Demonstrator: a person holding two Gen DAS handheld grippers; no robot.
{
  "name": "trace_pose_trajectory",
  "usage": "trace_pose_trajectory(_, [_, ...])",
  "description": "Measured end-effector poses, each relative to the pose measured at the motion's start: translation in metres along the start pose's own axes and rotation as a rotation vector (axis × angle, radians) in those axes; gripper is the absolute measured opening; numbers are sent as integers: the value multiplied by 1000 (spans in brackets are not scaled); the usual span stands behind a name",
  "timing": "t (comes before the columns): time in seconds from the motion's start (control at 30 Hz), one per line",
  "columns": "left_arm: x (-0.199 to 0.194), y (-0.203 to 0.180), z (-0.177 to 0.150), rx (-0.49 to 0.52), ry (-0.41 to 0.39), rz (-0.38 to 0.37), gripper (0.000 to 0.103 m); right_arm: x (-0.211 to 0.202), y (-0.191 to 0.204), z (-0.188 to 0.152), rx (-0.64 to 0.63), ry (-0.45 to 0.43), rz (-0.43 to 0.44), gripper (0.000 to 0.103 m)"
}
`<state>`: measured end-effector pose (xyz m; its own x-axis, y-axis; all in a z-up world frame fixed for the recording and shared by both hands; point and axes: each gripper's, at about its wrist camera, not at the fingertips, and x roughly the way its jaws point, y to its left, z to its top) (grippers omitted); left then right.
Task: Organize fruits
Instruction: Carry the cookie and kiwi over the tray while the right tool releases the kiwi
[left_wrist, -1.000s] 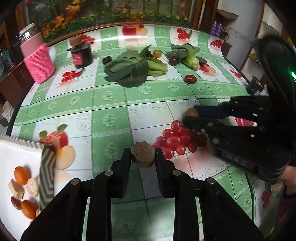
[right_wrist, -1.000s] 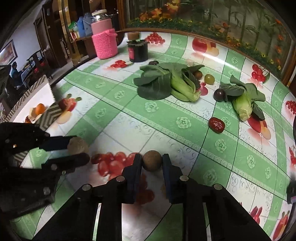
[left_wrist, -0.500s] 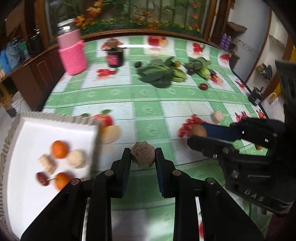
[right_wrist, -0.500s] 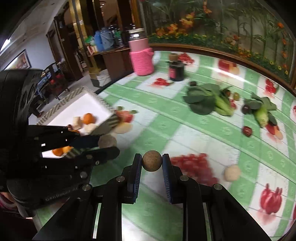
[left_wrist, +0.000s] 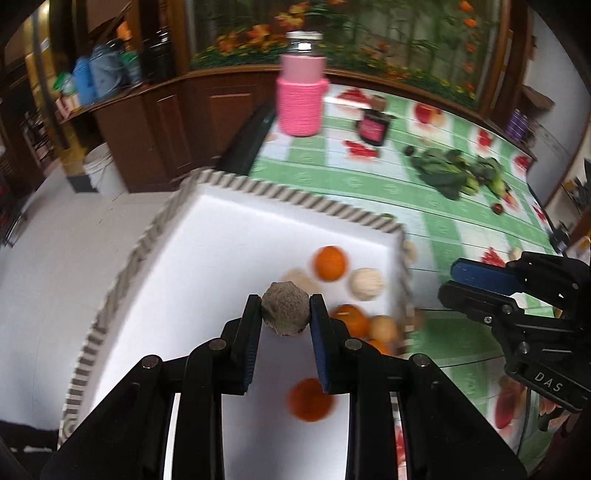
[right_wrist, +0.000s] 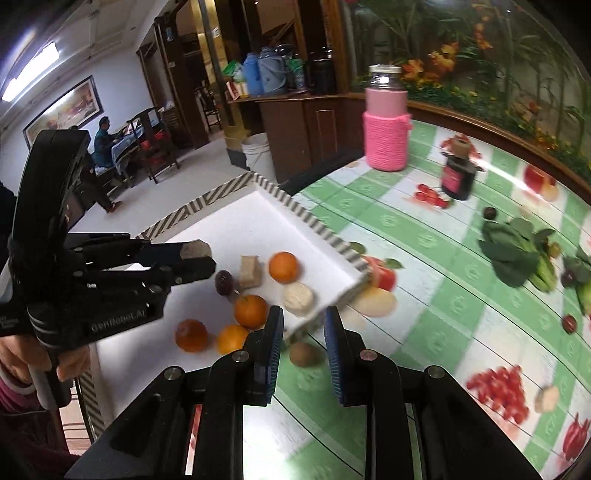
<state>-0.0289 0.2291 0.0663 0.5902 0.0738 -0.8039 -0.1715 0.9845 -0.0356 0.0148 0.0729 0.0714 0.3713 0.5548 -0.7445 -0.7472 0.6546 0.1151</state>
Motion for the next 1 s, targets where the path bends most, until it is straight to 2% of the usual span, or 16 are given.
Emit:
trace_pose_trajectory(0.2, [12,25,0,-48,16,22,23,24,5,9,-11,38,-13,23])
trace_pose_trajectory(0.43, [19,34,-1,-57,20,10,23,9,-29,-9,-15,81,-101,24])
trace_pose_trajectory(0.57, [21,32,1,-57,18,5,23,-3,-49,-30,37,76,-53,34])
trace_pose_trajectory(0.73, [21,31,1,-63,23,8,23,10,-39,-47,16,113,-35,35])
trace_pose_trajectory(1.0, [15,33,-2,-57,16,28,23,36,-18,-41,-33,133,2,34])
